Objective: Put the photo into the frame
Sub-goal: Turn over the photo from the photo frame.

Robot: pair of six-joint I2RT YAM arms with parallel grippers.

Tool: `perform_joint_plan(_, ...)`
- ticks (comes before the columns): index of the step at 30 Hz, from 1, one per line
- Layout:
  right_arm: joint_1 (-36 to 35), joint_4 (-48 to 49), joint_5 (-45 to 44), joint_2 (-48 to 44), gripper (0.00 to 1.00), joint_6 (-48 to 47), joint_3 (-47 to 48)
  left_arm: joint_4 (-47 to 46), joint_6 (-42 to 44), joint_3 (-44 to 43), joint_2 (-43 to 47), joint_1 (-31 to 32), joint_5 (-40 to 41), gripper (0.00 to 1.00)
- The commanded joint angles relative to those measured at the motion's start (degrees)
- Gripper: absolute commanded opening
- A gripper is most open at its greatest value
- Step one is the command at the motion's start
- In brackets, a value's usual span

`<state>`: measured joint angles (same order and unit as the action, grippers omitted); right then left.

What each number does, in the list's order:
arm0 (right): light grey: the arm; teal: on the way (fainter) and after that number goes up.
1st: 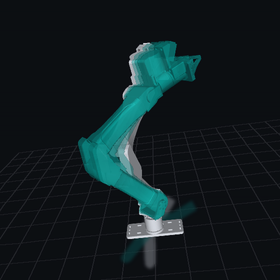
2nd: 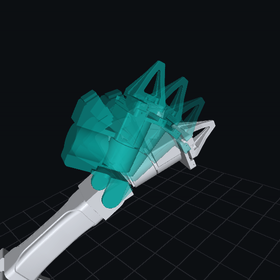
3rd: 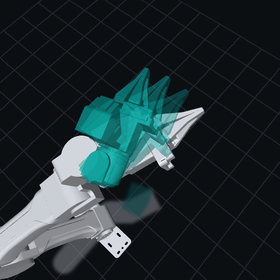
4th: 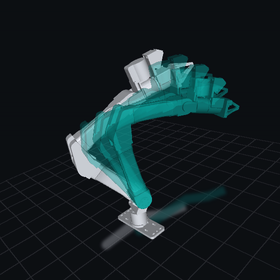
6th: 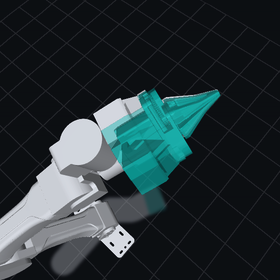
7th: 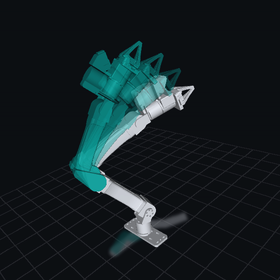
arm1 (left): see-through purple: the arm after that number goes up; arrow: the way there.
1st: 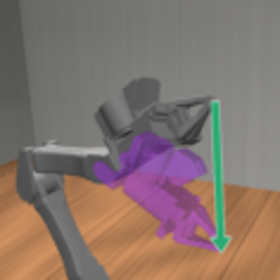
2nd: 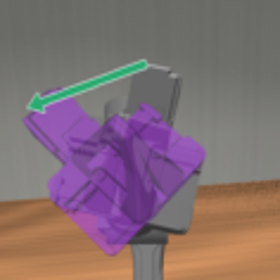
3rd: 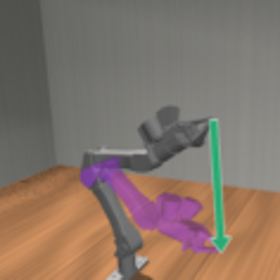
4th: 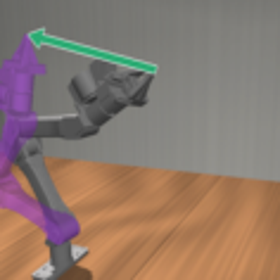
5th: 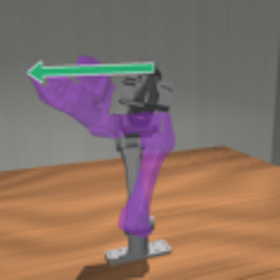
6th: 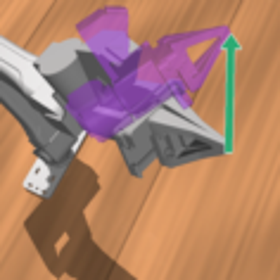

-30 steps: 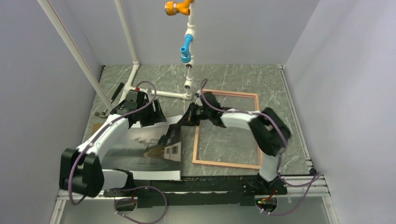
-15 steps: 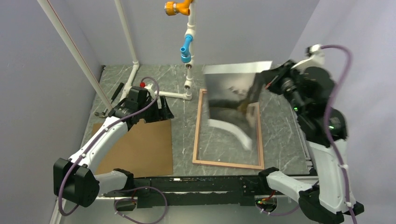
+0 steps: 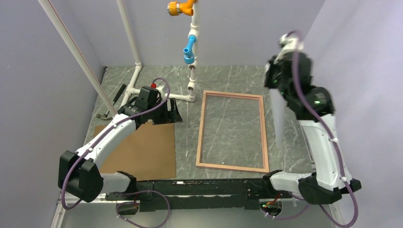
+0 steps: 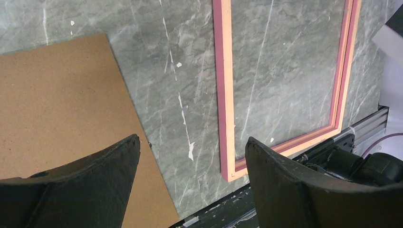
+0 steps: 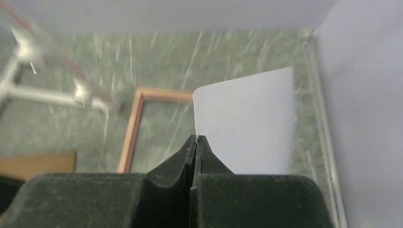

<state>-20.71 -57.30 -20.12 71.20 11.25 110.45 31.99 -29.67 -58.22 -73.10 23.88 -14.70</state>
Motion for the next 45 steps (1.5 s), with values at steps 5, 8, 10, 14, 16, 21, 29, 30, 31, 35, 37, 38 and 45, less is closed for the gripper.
perform_joint_plan(5, -14.98, 14.0, 12.19, -8.19, 0.0, -2.56, -30.84, -1.86, -1.82, 1.3, 0.28, 0.2, -0.52, 0.85)
perform_joint_plan(8, -21.0, 21.01, 15.39, -8.64, 0.0, -1.25, -39.25, -3.18, -3.34, 2.48, 0.51, 0.15, -0.71, 0.85)
perform_joint_plan(10, -24.36, 27.64, 17.95, -8.39, 0.0, 0.42, -45.29, -4.01, -4.32, 3.12, 0.9, 0.12, -0.27, 0.85)
perform_joint_plan(14, -33.07, 36.98, 17.16, -5.43, 0.0, 1.58, -51.38, -5.98, -6.36, 4.24, 0.71, -0.33, -1.4, 0.85)
perform_joint_plan(16, -37.6, 39.21, 16.53, -3.32, 0.0, 1.59, -52.58, -7.61, -7.38, 5.42, 0.52, -0.99, -3.2, 0.86)
perform_joint_plan(21, -40.39, 42.31, 18.0, -0.07, 0.54, 5.02, -56.35, -14.14, -8.36, 9.34, -0.85, -2.61, -12.18, 0.86)
perform_joint_plan(29, -29.92, 44.51, 22.24, -10.31, 0.99, 15.05, -64.51, -17.29, -5.13, 9.7, -11.32, -0.11, -20.62, 0.85)
perform_joint_plan(30, -26.94, 44.15, 24.41, -11.47, 0.99, 16.33, -65.58, -17.23, -4.66, 9.22, -12.92, 0.67, -20.88, 0.84)
perform_joint_plan(31, -24.01, 44.15, 26.92, -12.87, 0.99, 16.92, -66.74, -16.81, -4.22, 8.55, -14.47, 1.58, -20.61, 0.84)
perform_joint_plan(35, -16.11, 41.69, 31.24, -17.13, 0.99, 17.08, -69.54, -17.66, -2.86, 7.33, -20.43, 3.44, -20.62, 0.82)
perform_joint_plan(37, -13.33, 40.05, 31.89, -18.03, 0.99, 16.85, -69.63, -19.34, -2.75, 6.93, -22.96, 4.59, -22.22, 0.79)
perform_joint_plan(38, -12.21, 39.48, 32.38, -18.25, 0.99, 16.59, -69.66, -20.46, -2.99, 6.82, -23.83, 5.19, -23.12, 0.77)
perform_joint_plan(45, -7.52, 38.02, 34.05, -18.28, 0.99, 16.43, -69.37, -23.56, -4.42, 7.56, -24.46, 7.59, -24.12, 0.21)
